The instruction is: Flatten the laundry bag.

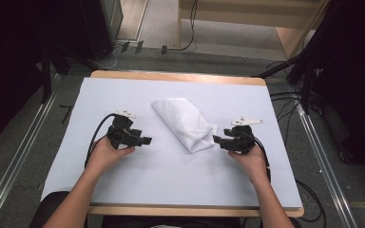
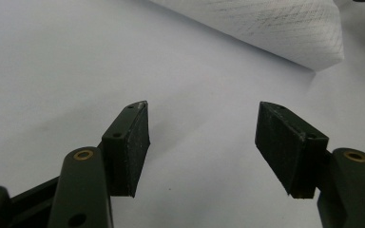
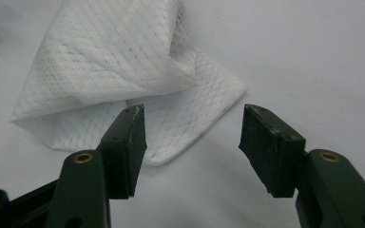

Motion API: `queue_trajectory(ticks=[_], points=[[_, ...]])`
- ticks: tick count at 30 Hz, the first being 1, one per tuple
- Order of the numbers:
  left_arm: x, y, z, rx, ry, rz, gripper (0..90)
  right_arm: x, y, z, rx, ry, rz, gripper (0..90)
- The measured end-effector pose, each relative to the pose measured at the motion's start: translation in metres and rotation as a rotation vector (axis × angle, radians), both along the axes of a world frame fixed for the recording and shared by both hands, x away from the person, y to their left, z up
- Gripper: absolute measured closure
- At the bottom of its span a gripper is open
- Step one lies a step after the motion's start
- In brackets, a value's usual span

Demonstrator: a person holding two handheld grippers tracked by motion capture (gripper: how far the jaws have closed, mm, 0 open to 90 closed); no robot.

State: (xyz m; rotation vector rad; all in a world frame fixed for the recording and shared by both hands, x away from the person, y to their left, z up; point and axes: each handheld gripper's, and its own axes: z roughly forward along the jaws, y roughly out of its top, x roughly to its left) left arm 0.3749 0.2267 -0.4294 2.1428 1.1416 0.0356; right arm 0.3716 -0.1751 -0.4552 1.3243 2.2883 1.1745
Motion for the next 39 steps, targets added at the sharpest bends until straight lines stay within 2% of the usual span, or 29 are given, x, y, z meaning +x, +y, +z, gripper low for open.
queue_trajectory(ticks=[2, 6, 12, 16, 23, 25, 29, 39], points=[[0.0003, 0.0001, -0.0001, 0.003, -0.002, -0.003, 35.9, 0.0007, -0.0014, -0.0003, 0.01, 0.025, 0.007, 43.9], [-0.0005, 0.001, -0.001, 0.026, -0.009, -0.014, 36.2, -0.0006, -0.0019, 0.0025, 0.013, 0.019, 0.002, 44.7], [0.0008, 0.0017, -0.0001, 0.028, -0.01, -0.015, 37.2, -0.0009, -0.0003, 0.0015, -0.004, 0.029, 0.011, 45.1], [0.001, -0.0001, -0.0018, 0.045, -0.011, -0.023, 37.6, -0.0006, 0.0004, 0.0008, -0.001, 0.033, 0.019, 45.4], [0.0051, -0.0018, 0.0003, 0.031, -0.013, -0.018, 37.8, 0.0011, -0.0001, -0.0017, -0.006, 0.047, 0.033, 45.5], [0.0047, -0.0028, 0.0002, 0.038, -0.017, -0.017, 37.9, 0.0008, -0.0022, -0.0023, -0.003, 0.052, 0.029, 45.5], [0.0041, -0.0017, -0.0009, 0.047, -0.01, -0.026, 37.8, 0.0015, -0.0034, -0.0007, 0.001, 0.044, 0.026, 46.0], [0.0007, 0.0048, -0.0013, 0.053, -0.02, -0.016, 37.7, 0.0001, -0.0018, 0.0024, -0.017, 0.039, 0.035, 47.1]])
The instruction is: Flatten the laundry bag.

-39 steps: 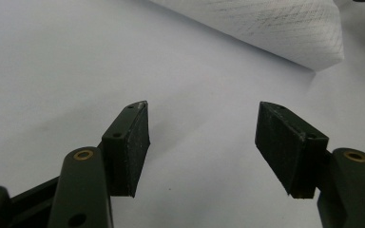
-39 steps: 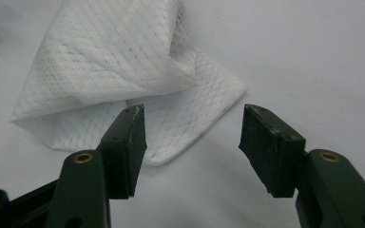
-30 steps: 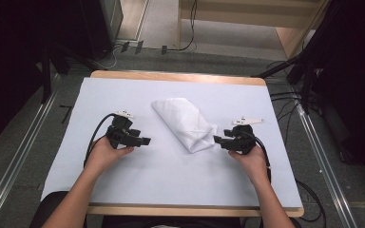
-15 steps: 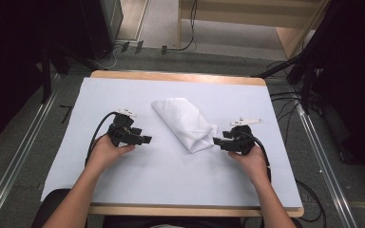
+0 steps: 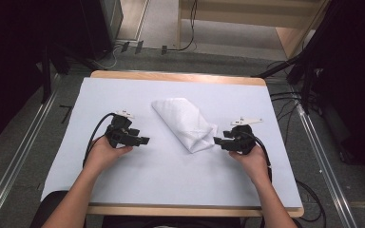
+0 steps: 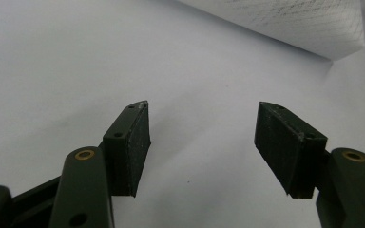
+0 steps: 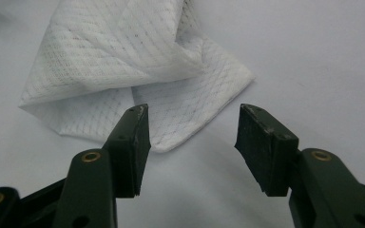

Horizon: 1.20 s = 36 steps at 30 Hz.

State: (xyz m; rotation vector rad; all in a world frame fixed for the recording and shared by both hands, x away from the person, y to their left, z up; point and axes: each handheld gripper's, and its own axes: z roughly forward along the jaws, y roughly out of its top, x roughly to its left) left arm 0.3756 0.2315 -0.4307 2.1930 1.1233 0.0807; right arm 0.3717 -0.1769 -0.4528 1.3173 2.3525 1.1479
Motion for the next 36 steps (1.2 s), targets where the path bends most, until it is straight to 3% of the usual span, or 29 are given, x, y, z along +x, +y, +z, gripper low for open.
queue_trajectory(ticks=[4, 14, 17, 23, 30, 36], points=[[0.0, 0.001, 0.0, -0.007, -0.003, 0.0, 37.7, 0.0, 0.0, 0.002, 0.002, -0.008, -0.011, 50.3], [-0.002, 0.002, 0.003, -0.009, -0.01, 0.003, 37.8, 0.005, 0.004, 0.0, 0.005, 0.028, -0.001, 62.9], [-0.003, 0.002, 0.004, -0.008, -0.017, 0.002, 37.7, 0.007, 0.008, 0.0, -0.001, 0.038, 0.018, 74.8], [-0.005, 0.006, 0.004, -0.012, -0.019, 0.014, 37.8, 0.01, 0.015, 0.001, -0.013, 0.057, 0.045, 89.9], [-0.008, 0.011, 0.006, -0.01, -0.026, 0.038, 38.6, 0.022, 0.023, -0.01, -0.026, 0.103, 0.049, 90.0], [-0.01, 0.015, 0.006, -0.007, -0.029, 0.054, 38.6, 0.029, 0.027, -0.015, -0.038, 0.114, 0.05, 90.0]])
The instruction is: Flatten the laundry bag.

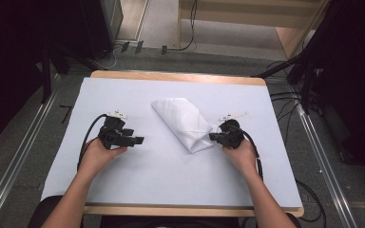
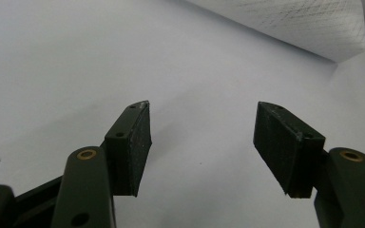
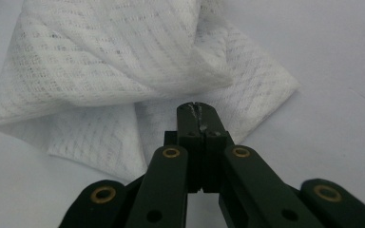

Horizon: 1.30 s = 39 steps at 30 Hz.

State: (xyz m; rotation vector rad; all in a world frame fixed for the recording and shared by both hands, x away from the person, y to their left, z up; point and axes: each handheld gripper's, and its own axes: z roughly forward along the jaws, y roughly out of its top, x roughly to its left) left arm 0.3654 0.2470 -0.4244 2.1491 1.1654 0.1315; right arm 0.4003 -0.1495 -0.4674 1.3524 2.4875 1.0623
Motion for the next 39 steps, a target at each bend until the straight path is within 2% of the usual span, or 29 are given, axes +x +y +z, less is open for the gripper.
queue_trajectory(ticks=[8, 18, 27, 32, 39], points=[[-0.003, 0.009, 0.0, 0.001, 0.001, 0.025, 38.6, 0.005, 0.005, -0.003, 0.013, -0.018, -0.002, 90.0], [-0.004, 0.017, 0.001, 0.009, 0.006, 0.049, 38.4, 0.003, 0.017, 0.007, 0.036, -0.086, 0.022, 90.0], [-0.001, 0.027, 0.001, 0.002, 0.027, 0.062, 37.9, -0.005, 0.033, 0.015, 0.059, -0.106, 0.065, 90.0], [-0.001, 0.031, 0.002, -0.003, 0.023, 0.074, 37.9, -0.01, 0.043, 0.019, 0.073, -0.121, 0.092, 90.0], [-0.001, 0.033, 0.003, -0.005, 0.019, 0.084, 37.9, -0.01, 0.058, 0.016, 0.073, -0.112, 0.112, 90.0]])
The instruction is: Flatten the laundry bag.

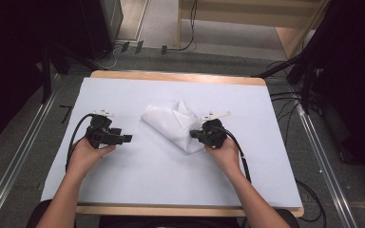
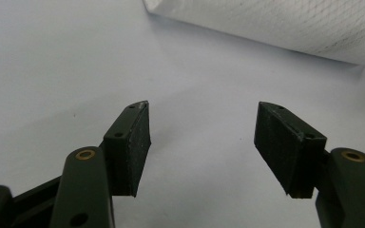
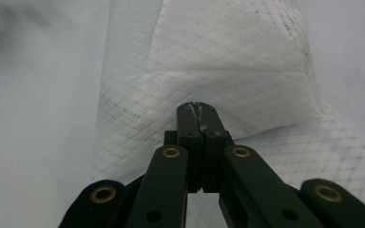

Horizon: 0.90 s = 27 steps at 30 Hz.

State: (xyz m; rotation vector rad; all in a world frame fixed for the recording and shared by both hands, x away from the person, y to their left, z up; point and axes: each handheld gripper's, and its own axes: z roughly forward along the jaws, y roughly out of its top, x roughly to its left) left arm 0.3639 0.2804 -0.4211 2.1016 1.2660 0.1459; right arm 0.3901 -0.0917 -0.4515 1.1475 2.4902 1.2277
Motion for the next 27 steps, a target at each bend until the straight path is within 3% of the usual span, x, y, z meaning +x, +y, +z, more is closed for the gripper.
queue_trajectory(ticks=[11, 15, 20, 27], points=[[0.0, 0.004, 0.001, -0.003, -0.006, 0.008, 38.0, -0.006, 0.026, -0.001, -0.001, -0.005, 0.067, 90.0], [0.0, 0.004, 0.001, -0.008, -0.008, 0.011, 38.0, -0.005, 0.019, 0.005, 0.02, -0.01, 0.05, 90.0], [0.0, 0.006, 0.003, -0.01, -0.013, 0.012, 38.0, -0.001, 0.002, 0.01, -0.001, -0.021, 0.013, 90.0], [-0.001, 0.007, 0.004, -0.01, -0.012, 0.016, 38.0, 0.013, -0.017, 0.002, -0.044, 0.03, -0.051, 90.0]])
